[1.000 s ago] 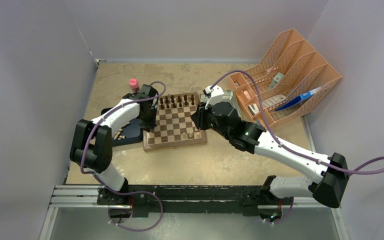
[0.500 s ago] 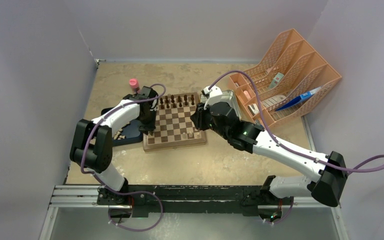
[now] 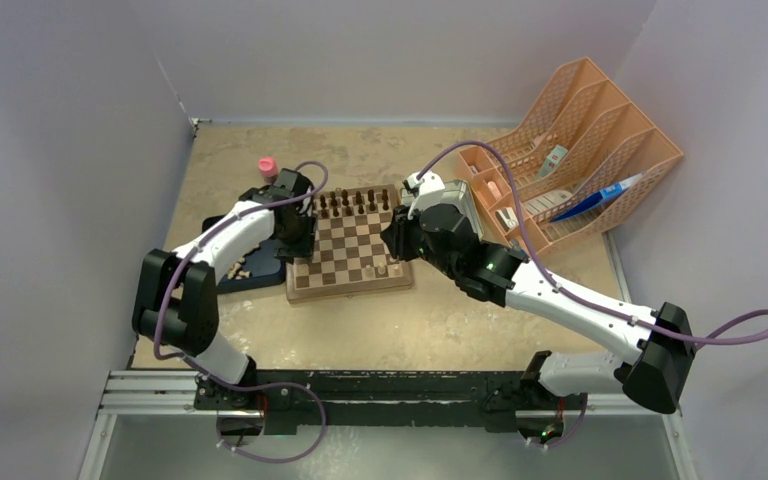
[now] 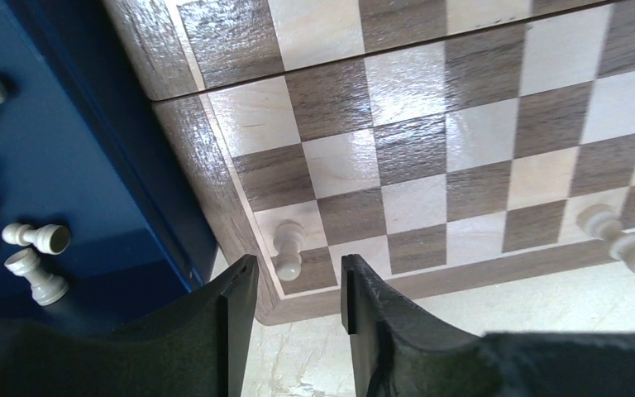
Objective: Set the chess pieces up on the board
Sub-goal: Move the chess piece to the chessboard, then pick up the chess piece from the storage box.
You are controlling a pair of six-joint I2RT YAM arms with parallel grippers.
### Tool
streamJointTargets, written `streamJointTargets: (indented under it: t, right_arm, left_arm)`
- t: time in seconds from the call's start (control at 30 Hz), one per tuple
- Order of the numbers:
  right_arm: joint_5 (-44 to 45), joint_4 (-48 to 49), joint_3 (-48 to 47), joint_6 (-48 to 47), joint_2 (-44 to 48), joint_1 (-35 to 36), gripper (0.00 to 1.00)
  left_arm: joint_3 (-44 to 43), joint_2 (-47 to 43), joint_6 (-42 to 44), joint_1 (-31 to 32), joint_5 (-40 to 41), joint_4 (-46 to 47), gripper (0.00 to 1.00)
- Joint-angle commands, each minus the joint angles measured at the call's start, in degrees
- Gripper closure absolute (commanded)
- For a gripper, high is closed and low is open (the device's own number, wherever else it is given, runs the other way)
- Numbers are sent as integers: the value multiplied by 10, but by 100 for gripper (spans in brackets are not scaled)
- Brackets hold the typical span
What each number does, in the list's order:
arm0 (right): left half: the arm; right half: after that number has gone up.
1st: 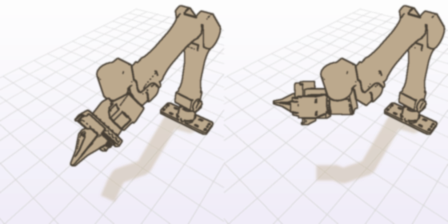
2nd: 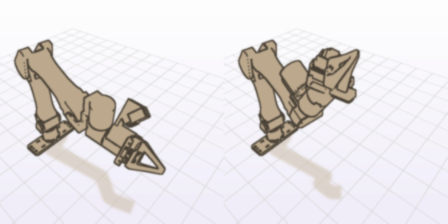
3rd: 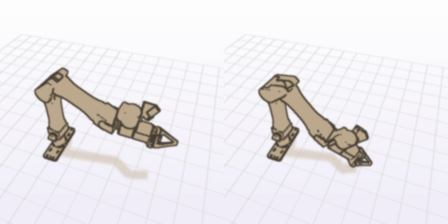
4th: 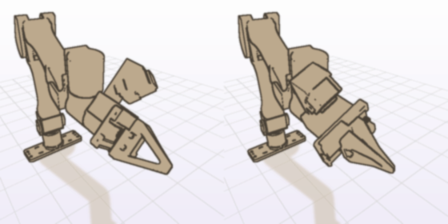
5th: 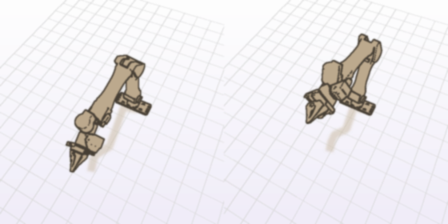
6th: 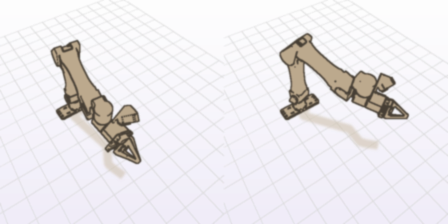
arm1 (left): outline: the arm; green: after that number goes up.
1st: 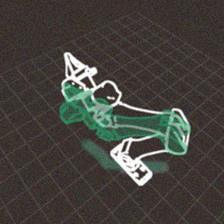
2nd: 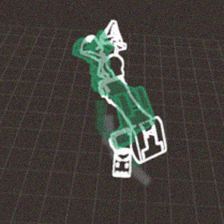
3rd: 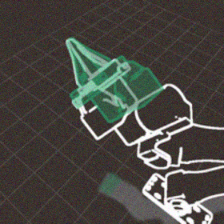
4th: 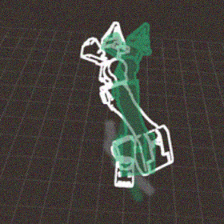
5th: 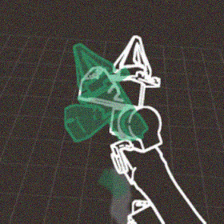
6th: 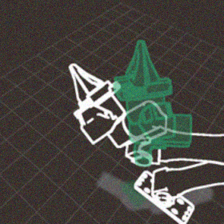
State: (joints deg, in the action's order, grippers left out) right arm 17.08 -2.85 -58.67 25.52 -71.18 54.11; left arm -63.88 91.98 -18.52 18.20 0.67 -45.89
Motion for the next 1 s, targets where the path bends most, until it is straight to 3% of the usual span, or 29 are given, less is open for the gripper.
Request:
streamJointTargets:
  t: [0.0, 0.2, 0.37, 0.57, 0.8, 0.97]
  right_arm:
    - [14, 17, -1, 1, 23, 3, 68]
    - [19, 15, 0, -1, 32, 3, 68]
    - [9, 22, 0, -4, 32, 4, 68]
    - [7, 25, 1, -6, 29, 4, 68]
    - [5, 26, 8, -8, 29, 4, 68]
    - [7, 26, 7, -9, 26, 4, 67]
  left_arm:
    - [-31, -54, -14, 4, 0, 23, 57]
    - [-50, -72, -49, -8, 69, 35, 55]
    - [-38, -88, -99, -70, 83, 69, 57]
    - [-31, -103, -187, -110, 193, 78, 61]
    - [-29, -86, -379, -224, 133, 33, 61]
    - [-36, -45, -493, -273, 97, -8, 60]
